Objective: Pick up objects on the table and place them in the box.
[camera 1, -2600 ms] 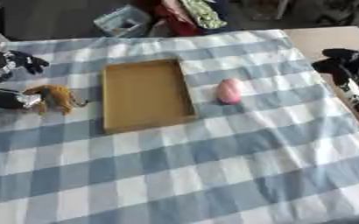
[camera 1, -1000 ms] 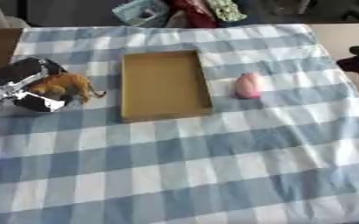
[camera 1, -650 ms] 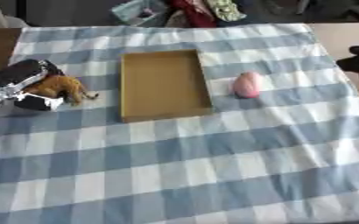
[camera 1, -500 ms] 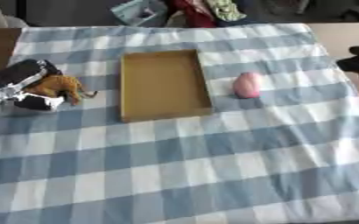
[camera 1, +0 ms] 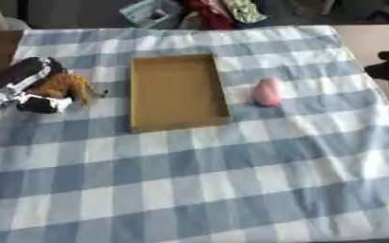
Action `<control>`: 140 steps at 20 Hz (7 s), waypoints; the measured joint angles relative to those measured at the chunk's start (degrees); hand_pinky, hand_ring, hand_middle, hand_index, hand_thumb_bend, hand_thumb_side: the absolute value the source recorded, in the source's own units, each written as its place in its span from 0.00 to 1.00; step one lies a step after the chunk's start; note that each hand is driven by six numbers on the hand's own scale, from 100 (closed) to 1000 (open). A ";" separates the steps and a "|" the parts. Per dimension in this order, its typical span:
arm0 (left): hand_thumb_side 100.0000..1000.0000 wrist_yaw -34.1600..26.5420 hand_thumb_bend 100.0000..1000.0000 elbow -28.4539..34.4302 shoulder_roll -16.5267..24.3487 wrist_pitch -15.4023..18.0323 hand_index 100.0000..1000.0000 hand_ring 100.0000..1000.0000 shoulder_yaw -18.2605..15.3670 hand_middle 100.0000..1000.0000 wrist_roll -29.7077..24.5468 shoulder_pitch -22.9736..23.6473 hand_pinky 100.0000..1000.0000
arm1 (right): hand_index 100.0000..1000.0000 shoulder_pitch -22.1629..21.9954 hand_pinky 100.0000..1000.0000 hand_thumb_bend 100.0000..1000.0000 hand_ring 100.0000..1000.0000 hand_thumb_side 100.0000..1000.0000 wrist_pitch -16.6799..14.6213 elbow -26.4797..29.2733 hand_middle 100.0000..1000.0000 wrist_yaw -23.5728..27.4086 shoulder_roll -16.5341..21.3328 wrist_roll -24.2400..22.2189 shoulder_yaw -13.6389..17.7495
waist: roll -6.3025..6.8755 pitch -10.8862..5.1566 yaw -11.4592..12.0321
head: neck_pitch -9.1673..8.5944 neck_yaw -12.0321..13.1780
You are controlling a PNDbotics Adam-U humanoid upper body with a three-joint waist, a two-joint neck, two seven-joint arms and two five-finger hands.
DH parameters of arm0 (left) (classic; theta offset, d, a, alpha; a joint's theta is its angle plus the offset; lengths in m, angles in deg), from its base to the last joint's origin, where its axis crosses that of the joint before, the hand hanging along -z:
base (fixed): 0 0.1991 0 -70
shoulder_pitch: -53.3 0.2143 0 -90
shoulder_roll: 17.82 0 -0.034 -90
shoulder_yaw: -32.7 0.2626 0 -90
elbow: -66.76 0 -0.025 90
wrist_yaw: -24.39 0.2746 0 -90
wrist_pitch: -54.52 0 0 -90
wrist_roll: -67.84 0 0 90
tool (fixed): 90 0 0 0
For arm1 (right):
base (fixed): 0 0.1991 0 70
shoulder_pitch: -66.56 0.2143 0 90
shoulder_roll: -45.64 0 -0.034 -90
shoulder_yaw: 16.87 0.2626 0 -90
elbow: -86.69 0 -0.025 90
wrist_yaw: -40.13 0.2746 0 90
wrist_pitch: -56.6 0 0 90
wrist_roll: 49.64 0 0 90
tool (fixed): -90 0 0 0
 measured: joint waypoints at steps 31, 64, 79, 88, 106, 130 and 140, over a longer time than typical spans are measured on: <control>0.18 -1.71 0.00 9.37 0.55 6.77 0.51 0.18 6.08 0.14 -3.06 -7.07 0.63 | 0.84 4.71 0.83 0.00 0.78 0.61 -0.36 -0.77 0.60 1.50 -2.56 -6.38 -5.63 | 1.78 4.01 -11.82 | -4.06 4.54; 0.54 5.00 0.42 9.88 1.42 11.31 0.81 0.69 6.30 0.69 -5.39 -5.04 0.80 | 0.84 4.08 0.83 0.00 0.78 0.60 -0.42 -1.32 0.60 1.60 -2.56 -6.63 -5.37 | 2.00 2.99 -11.45 | -4.23 4.50; 0.35 -28.67 0.05 32.39 6.43 5.62 0.75 0.57 1.40 0.57 -10.90 8.76 0.85 | 0.85 8.25 0.82 0.00 0.78 0.44 -3.48 -4.29 0.63 -0.74 2.71 -4.64 -4.58 | 0.16 0.32 -1.16 | -2.53 2.00; 0.43 -50.50 0.00 51.29 4.35 -6.14 0.72 0.53 -5.55 0.53 -17.61 22.77 0.86 | 0.87 15.44 0.81 0.00 0.80 0.36 -8.51 -12.10 0.68 -4.47 7.26 -5.81 -6.59 | -1.23 0.13 5.00 | -1.76 -0.65; 0.64 -56.14 0.00 56.17 -6.44 -11.50 0.71 0.51 -12.26 0.52 -18.69 34.06 0.88 | 0.90 25.88 0.82 0.00 0.84 0.18 -18.07 -35.34 0.75 -24.05 5.44 -5.96 -7.77 | -3.02 -0.62 13.46 | -0.95 -4.11; 0.69 -49.81 0.00 56.17 -10.35 -11.97 0.71 0.51 -13.51 0.51 -19.62 37.74 0.90 | 0.91 27.03 0.82 0.00 0.86 0.72 -20.25 -47.63 0.78 -48.42 3.23 -4.35 -3.49 | -3.62 -0.54 14.86 | 0.17 -5.59; 0.70 -48.15 0.00 56.17 -11.51 -12.24 0.71 0.51 -13.56 0.51 -19.88 38.42 0.90 | 0.93 26.56 0.82 0.12 0.86 0.80 -20.16 -48.28 0.82 -54.42 3.94 -4.35 -3.30 | -3.63 -0.54 14.83 | 0.27 -5.60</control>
